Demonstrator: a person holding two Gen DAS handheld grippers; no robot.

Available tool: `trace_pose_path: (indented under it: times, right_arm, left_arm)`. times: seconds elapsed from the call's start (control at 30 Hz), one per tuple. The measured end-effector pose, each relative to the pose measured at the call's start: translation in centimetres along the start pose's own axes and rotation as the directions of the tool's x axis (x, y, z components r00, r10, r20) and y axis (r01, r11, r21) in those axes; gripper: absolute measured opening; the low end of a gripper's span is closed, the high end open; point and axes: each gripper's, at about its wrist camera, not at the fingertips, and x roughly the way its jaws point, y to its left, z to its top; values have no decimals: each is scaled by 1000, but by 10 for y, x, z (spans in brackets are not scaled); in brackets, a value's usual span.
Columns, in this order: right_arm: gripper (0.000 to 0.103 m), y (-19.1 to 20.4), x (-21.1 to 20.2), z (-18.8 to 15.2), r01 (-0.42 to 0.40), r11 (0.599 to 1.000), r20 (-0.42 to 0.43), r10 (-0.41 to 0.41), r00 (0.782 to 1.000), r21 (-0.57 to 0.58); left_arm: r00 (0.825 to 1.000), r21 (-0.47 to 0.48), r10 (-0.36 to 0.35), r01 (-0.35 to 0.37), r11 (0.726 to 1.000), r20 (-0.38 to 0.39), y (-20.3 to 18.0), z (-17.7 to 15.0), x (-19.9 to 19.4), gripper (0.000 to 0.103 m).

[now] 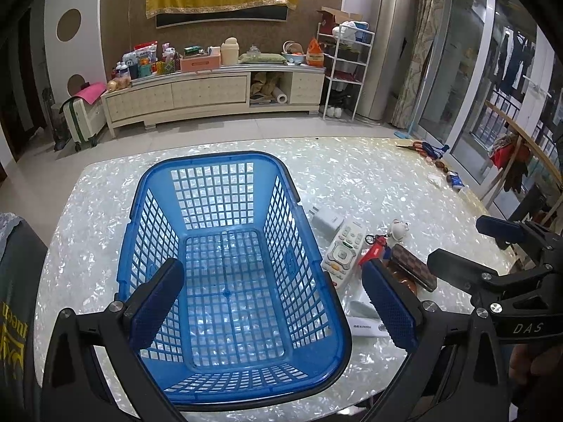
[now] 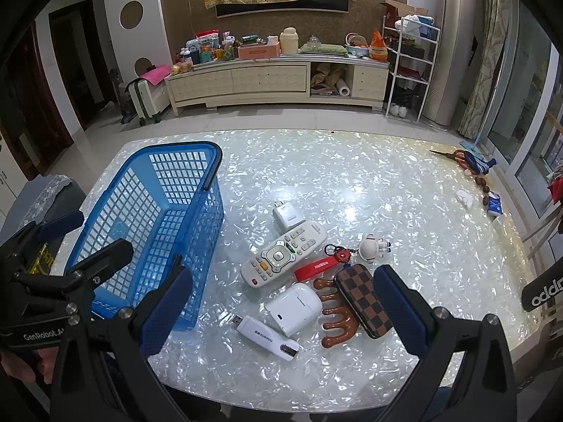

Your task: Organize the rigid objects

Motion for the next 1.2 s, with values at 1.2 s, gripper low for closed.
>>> trace_pose_path:
  times: [1.2]
  right_arm:
    - [103, 0, 3, 0, -29, 1000, -25, 28, 999, -3]
  left_arm:
    - [1000, 14, -3, 3, 1000, -28, 0, 1, 2, 101]
